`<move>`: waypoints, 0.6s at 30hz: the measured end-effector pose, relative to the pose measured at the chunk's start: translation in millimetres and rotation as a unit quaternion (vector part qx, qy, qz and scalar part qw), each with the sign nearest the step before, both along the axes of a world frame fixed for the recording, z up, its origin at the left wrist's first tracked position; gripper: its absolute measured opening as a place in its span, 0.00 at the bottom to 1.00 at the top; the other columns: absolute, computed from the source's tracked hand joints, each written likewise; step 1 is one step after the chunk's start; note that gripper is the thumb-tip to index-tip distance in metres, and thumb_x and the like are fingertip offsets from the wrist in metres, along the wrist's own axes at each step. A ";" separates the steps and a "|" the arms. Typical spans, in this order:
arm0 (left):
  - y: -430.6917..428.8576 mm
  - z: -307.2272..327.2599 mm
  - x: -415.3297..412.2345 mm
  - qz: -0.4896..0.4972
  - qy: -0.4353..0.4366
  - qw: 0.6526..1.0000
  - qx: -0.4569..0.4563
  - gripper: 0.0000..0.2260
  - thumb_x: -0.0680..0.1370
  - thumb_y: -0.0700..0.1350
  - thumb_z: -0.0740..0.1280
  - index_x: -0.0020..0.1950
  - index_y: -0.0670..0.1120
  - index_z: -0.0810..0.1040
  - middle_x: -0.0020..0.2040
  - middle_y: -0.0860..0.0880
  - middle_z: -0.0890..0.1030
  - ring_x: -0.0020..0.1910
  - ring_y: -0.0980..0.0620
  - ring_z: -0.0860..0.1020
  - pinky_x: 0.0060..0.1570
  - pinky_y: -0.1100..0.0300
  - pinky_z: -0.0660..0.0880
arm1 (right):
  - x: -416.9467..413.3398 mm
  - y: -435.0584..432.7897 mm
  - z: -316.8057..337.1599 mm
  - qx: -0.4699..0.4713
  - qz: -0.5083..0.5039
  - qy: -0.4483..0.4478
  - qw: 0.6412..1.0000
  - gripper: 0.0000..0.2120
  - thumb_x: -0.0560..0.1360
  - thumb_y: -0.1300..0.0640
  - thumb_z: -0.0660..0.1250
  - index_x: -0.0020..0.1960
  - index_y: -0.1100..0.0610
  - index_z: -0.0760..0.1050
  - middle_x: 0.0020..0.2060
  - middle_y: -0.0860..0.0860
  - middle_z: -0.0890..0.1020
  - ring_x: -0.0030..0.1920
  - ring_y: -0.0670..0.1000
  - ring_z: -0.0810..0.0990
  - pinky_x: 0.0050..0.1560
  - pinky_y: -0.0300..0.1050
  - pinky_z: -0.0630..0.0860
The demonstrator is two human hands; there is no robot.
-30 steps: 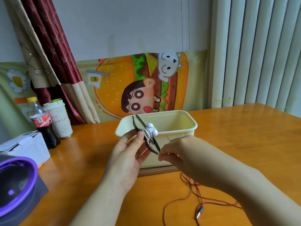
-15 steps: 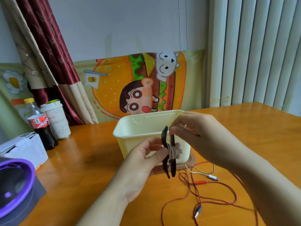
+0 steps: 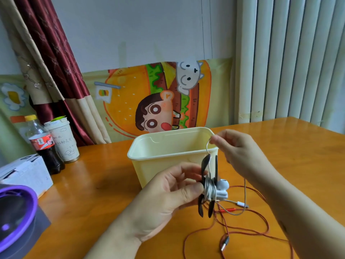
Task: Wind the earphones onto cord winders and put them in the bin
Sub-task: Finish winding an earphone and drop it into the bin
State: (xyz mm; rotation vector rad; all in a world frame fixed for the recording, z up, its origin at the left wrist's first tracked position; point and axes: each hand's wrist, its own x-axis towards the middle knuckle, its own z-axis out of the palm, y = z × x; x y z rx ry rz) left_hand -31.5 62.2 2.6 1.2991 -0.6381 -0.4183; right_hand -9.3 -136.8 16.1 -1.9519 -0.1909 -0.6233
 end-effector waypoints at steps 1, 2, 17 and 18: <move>-0.3 2.1 -1.0 -0.010 -0.001 1.000 -0.020 0.12 0.68 0.44 0.77 0.51 0.49 0.84 0.55 0.38 0.82 0.52 0.45 0.82 0.46 0.60 0.78 | 2.6 1.5 -5.4 -0.013 -0.001 0.016 1.000 0.10 0.77 0.51 0.64 0.40 0.51 0.78 0.25 0.46 0.73 0.26 0.43 0.66 0.28 0.36 0.62; -0.2 3.5 -1.0 -0.013 -0.001 0.999 -0.043 0.14 0.69 0.42 0.77 0.53 0.47 0.83 0.56 0.37 0.82 0.53 0.43 0.82 0.46 0.59 0.79 | 4.6 4.0 -10.7 -0.028 0.002 0.034 0.999 0.10 0.77 0.51 0.64 0.38 0.51 0.78 0.27 0.52 0.74 0.28 0.45 0.66 0.30 0.40 0.62; 25.1 -0.8 37.7 0.304 0.132 0.920 -0.208 0.14 0.76 0.41 0.65 0.62 0.44 0.78 0.53 0.46 0.84 0.53 0.50 0.80 0.46 0.56 0.77 | -20.8 52.1 -11.3 -0.257 0.125 0.082 0.955 0.09 0.78 0.51 0.65 0.46 0.53 0.81 0.29 0.42 0.74 0.31 0.41 0.72 0.32 0.33 0.69; 24.8 -2.5 38.6 0.315 0.132 0.919 -0.196 0.11 0.78 0.40 0.65 0.60 0.45 0.79 0.50 0.46 0.84 0.51 0.50 0.79 0.46 0.56 0.76 | -23.6 52.4 -7.8 -0.269 0.124 0.075 0.952 0.09 0.77 0.51 0.65 0.46 0.53 0.81 0.30 0.42 0.76 0.33 0.42 0.74 0.33 0.34 0.71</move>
